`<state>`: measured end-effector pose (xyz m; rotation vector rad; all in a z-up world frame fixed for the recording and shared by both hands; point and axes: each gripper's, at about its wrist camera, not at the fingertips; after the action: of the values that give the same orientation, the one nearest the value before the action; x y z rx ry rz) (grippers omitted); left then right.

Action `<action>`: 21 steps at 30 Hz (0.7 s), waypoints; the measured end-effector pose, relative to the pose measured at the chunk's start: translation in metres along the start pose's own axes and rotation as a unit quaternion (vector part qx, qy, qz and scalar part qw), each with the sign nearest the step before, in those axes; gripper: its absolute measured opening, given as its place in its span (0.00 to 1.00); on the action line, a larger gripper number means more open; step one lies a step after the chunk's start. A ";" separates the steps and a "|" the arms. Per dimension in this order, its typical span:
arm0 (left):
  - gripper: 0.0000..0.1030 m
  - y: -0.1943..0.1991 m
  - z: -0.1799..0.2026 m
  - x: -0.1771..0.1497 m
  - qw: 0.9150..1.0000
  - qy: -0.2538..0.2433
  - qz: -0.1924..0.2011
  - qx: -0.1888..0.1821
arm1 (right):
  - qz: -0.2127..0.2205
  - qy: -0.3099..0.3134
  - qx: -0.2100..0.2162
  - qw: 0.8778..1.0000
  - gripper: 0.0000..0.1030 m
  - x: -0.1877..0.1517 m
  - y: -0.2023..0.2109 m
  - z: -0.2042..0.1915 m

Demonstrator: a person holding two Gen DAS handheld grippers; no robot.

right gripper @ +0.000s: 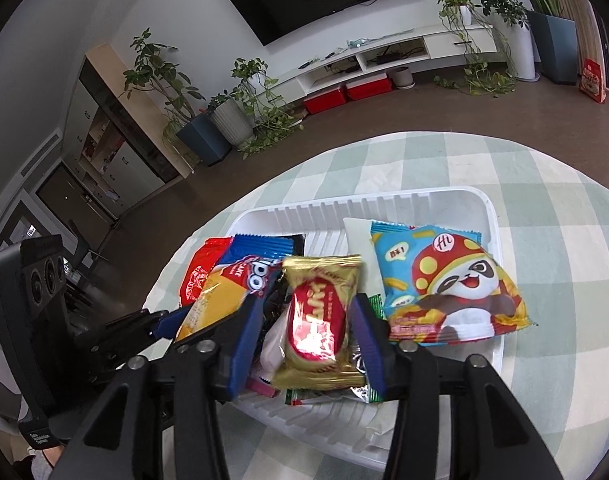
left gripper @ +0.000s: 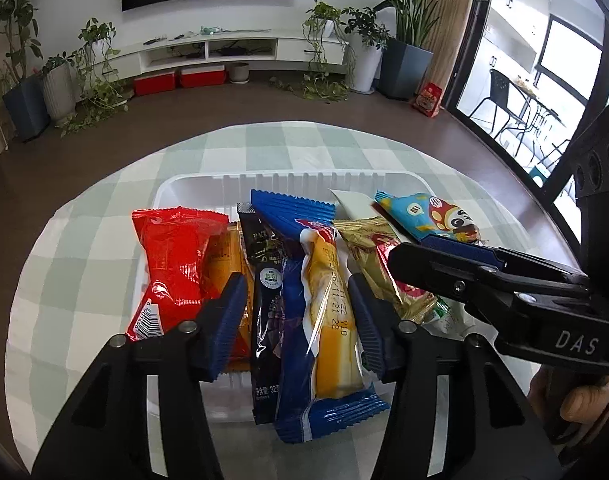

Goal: Organize snacks

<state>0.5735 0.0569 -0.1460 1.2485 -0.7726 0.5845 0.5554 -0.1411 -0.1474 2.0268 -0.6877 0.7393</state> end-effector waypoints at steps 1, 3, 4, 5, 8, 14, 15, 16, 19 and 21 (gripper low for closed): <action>0.49 0.001 -0.001 0.001 1.000 -0.001 0.002 0.000 | 0.004 0.004 -0.003 1.000 0.54 0.000 0.002 -0.001; 0.49 0.003 0.000 0.002 1.000 -0.007 0.007 0.007 | 0.010 0.008 -0.005 1.000 0.58 0.000 0.006 -0.003; 0.49 0.007 0.002 0.001 1.000 -0.010 0.010 0.010 | 0.014 0.007 -0.005 1.000 0.59 0.000 0.009 -0.004; 0.49 0.009 0.002 0.001 1.000 -0.014 0.013 0.013 | 0.017 0.007 -0.004 1.000 0.62 0.000 0.011 -0.004; 0.49 0.017 0.004 0.001 0.999 -0.017 0.022 0.020 | 0.028 0.007 -0.006 1.000 0.66 -0.001 0.022 -0.007; 0.49 0.042 0.010 -0.005 0.999 -0.018 0.037 0.028 | 0.050 0.017 -0.008 0.999 0.70 -0.008 0.048 -0.017; 0.49 0.046 0.011 -0.007 0.999 -0.018 0.038 0.029 | 0.053 0.018 -0.009 0.998 0.71 -0.009 0.053 -0.018; 0.49 0.050 0.012 -0.008 0.999 -0.018 0.039 0.030 | 0.055 0.020 -0.009 0.998 0.71 -0.011 0.057 -0.020; 0.49 0.063 0.013 -0.013 0.998 -0.017 0.043 0.034 | 0.060 0.025 -0.011 0.998 0.71 -0.015 0.067 -0.027; 0.49 0.071 0.014 -0.016 0.998 -0.015 0.045 0.034 | 0.064 0.029 -0.013 0.997 0.71 -0.018 0.074 -0.032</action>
<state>0.5066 0.0599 -0.1135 1.2925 -0.8436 0.6711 0.4839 -0.1471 -0.1063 1.9432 -0.7937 0.8558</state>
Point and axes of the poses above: each gripper's, at about its wrist camera, not at the fingertips, and y roughly against the way its jaws point, z to its right, x to its top, and after that the axes turned 11 degrees about z, right-handed
